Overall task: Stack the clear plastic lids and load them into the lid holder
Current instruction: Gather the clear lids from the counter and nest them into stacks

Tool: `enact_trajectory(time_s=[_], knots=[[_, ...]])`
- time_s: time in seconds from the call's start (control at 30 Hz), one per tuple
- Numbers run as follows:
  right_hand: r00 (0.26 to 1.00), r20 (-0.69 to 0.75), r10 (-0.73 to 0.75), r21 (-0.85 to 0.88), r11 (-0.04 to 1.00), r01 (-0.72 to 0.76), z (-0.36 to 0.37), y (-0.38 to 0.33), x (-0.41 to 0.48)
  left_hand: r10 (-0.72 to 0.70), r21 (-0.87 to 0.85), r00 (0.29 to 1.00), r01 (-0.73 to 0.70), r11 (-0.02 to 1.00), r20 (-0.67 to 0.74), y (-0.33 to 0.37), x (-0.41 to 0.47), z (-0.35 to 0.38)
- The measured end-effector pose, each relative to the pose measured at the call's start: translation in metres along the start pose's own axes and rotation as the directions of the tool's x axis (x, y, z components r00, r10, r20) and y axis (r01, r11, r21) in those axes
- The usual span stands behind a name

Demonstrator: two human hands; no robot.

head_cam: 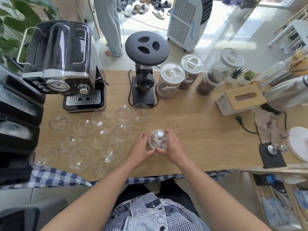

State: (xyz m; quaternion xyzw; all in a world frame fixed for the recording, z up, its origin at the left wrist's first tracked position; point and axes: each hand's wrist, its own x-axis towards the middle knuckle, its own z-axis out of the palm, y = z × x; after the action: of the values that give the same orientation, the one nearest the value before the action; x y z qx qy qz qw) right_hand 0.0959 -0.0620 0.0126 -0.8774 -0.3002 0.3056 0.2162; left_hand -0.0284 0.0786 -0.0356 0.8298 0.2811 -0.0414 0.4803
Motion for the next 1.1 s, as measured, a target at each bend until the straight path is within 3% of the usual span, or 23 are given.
enact_trajectory(time_s=[0.13,0.3,0.5,0.6,0.67,0.8,0.97,1.1], knots=[[1.000,-0.002,0.008,0.017,1.000,-0.008,-0.004,0.003,0.010,-0.013,0.014,1.000,0.013,1.000,0.019,0.003,0.002,-0.013],[1.000,-0.004,0.013,-0.082,0.997,-0.013,-0.003,0.001,0.021,0.025,0.071,0.995,-0.018,0.997,-0.095,-0.010,-0.014,-0.053],[0.933,-0.155,-0.324,-0.300,0.915,0.268,0.007,-0.050,0.023,0.007,0.167,0.972,0.034,0.985,-0.237,-0.066,-0.069,-0.102],[0.904,-0.029,-0.427,-0.268,0.874,0.404,0.027,-0.079,0.023,-0.052,0.183,0.958,0.107,0.977,-0.280,-0.093,-0.099,-0.115],[0.894,0.144,-0.424,-0.225,0.866,0.446,0.043,-0.095,0.021,-0.092,0.185,0.943,0.157,0.970,-0.319,-0.106,-0.116,-0.116],[0.862,0.338,-0.378,-0.333,0.808,0.486,0.082,-0.103,0.022,-0.166,0.219,0.937,0.239,0.946,-0.306,-0.128,-0.138,-0.101],[0.893,0.360,-0.272,-0.423,0.805,0.416,0.107,-0.104,0.025,-0.220,0.329,0.948,0.289,0.899,-0.232,-0.133,-0.143,-0.080],[0.918,0.294,-0.264,-0.361,0.859,0.363,0.108,-0.100,0.029,-0.212,0.361,0.947,0.291,0.886,-0.243,-0.135,-0.141,-0.077]])
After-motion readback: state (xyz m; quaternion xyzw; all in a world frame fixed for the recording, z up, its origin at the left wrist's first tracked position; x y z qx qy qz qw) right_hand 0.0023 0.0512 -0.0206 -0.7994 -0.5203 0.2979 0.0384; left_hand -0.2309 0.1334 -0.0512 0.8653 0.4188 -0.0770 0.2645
